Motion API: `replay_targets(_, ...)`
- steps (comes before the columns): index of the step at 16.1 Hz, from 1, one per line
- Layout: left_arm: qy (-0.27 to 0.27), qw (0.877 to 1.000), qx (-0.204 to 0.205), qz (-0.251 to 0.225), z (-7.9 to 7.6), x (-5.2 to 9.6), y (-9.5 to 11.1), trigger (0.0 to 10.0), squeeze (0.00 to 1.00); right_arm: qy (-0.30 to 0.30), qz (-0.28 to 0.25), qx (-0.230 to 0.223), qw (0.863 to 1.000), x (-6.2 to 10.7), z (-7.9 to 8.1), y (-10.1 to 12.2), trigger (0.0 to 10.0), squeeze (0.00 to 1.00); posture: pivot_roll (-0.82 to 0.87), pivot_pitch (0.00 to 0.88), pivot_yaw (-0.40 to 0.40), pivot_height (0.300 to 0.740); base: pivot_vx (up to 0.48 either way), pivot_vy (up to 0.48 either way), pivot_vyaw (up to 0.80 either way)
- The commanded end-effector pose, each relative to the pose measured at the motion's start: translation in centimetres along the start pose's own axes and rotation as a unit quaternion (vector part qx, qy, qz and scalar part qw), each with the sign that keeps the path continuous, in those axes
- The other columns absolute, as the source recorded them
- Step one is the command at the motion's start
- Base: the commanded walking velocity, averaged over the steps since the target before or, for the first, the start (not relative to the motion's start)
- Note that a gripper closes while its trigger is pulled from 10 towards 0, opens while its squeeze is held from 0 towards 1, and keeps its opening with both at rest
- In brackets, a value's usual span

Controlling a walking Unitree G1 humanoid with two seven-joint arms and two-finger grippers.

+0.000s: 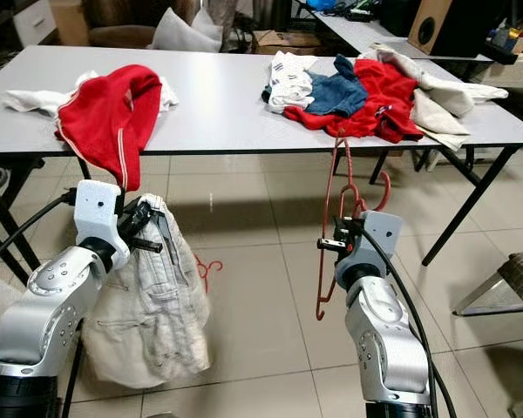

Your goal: Hang hanger

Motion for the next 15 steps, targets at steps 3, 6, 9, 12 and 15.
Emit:
replay_targets(3,-0.015,0.999,-0.007,-0.031,-0.7,-0.1,1.6,10.0,0.0,-0.011,-0.025,-0.001,1.0,0.0,-0.4,1.2,10.0,0.0,-0.05,0.0,-0.038,0.74,0.304,0.0,0.53)
replay_targets(6,-0.018,0.999,-0.01,-0.031,-0.9,-0.1,1.5,10.0,0.0,0.023,0.002,0.037,0.999,0.0,0.5,0.4,10.0,0.0,-0.05,0.0,-0.036,0.74,0.301,0.0,0.0)
replay_targets(9,-0.021,0.999,-0.011,-0.03,-1.0,0.0,1.5,10.0,0.0,0.038,0.009,0.052,0.998,0.0,0.9,0.3,10.0,0.0,-0.05,0.0,-0.032,0.74,0.301,0.0,0.0)
replay_targets(12,-0.029,0.999,-0.013,-0.031,-1.2,-0.1,1.6,10.0,0.0,0.041,-0.019,0.051,0.998,0.0,1.1,1.1,10.0,0.0,-0.06,0.0,-0.033,0.74,0.301,0.0,0.0)
replay_targets(15,-0.038,0.999,-0.015,-0.036,-1.8,-0.2,1.6,10.0,0.0,0.041,-0.036,0.042,0.998,0.1,0.7,1.9,10.0,0.0,-0.07,0.0,-0.034,0.74,0.301,0.0,0.0)
Point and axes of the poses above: a point about 5 cm out from each wrist's last joint towards the gripper, its own x axis pointing back from the gripper into the wrist, its own y axis along the axis of the wrist's last joint, z = x × y, the point moved 3 cm from there along -x, pointing out of the wrist towards the gripper, and after that the axes turned 7 degrees about x, right-handed, at the moved point
